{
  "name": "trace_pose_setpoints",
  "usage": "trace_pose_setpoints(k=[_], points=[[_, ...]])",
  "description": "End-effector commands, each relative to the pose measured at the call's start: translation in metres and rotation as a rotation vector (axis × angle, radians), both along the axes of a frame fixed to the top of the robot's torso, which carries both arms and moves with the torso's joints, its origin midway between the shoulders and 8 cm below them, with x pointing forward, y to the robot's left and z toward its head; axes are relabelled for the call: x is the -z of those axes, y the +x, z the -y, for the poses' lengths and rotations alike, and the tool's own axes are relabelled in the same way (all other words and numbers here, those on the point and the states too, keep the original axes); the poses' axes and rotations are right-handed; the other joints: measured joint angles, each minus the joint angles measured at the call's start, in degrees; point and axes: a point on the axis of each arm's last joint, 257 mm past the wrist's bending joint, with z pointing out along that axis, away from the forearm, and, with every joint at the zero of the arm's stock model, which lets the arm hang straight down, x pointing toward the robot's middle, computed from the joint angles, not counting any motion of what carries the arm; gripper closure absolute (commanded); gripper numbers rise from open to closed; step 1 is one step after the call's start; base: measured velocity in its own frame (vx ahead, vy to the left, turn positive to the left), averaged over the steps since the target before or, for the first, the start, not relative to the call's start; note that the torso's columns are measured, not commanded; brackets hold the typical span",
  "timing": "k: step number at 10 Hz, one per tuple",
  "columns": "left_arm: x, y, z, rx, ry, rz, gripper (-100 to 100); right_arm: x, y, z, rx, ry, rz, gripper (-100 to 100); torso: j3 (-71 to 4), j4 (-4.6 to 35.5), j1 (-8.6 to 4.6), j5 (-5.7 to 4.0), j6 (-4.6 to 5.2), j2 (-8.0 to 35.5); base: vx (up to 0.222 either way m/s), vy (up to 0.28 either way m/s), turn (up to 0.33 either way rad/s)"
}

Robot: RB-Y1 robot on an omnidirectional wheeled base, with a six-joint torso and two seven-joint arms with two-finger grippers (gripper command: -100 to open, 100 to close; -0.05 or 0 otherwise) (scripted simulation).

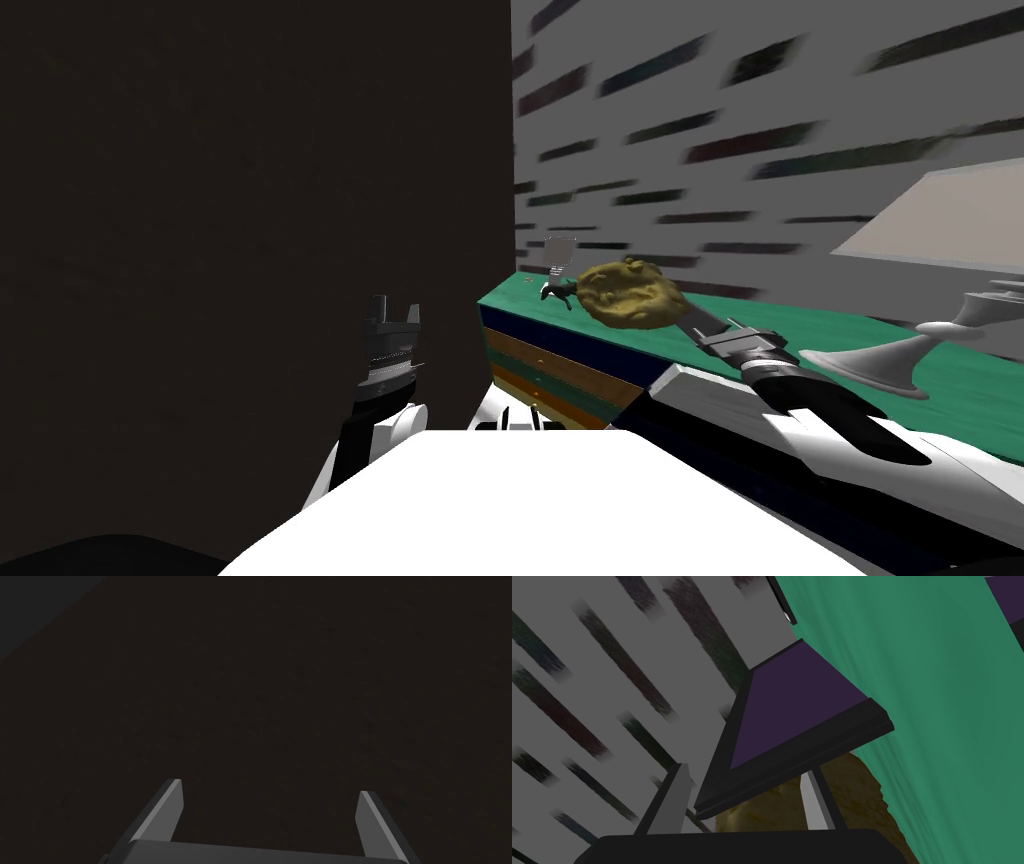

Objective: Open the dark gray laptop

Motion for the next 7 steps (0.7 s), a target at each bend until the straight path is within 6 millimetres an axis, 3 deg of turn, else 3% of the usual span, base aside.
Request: trace_pose_setpoints(k=[1,2,3,4,5,7], points=[[0.0,0.0,0.0,0.0,0.0,0.0,0,0.005,0.003,-0.032,-0.054,0.019,-0.002,100,-0.1,0.0,-0.08,-0.03,0.19,-0.1,0.108,-0.012,-0.176],[0.0,0.0,0.0,0.0,0.0,0.0,0,-0.001,0.004,-0.025,-0.045,0.009,0.004,100,0.0,0.0,-0.03,-0.01,0.06,-0.1,0.034,0.001,-0.025],[0.0,0.0,0.0,0.0,0.0,0.0,0,-0.013,0.006,-0.008,-0.021,0.017,0.037,100,0.0,0.1,0.01,0.08,0.07,0.1,-0.095,-0.036,0.28],[0.0,0.0,0.0,0.0,0.0,0.0,0,-0.004,0.002,0.001,-0.002,0.025,0.022,100,0.2,0.2,-0.05,0.22,0.03,0.4,-0.144,-0.04,0.291],[0.0,0.0,0.0,0.0,0.0,0.0,0,-0.019,0.006,0.015,0.014,0.033,0.062,100,0.3,0.3,0.03,0.2,0.31,0.6,-0.213,-0.009,0.402],[0.0,0.0,0.0,0.0,0.0,0.0,0,-0.003,-0.002,0.031,0.049,0.049,0.036,100,0.2,0.3,0.17,0.36,0.54,0.5,-0.109,-0.006,0.091]])
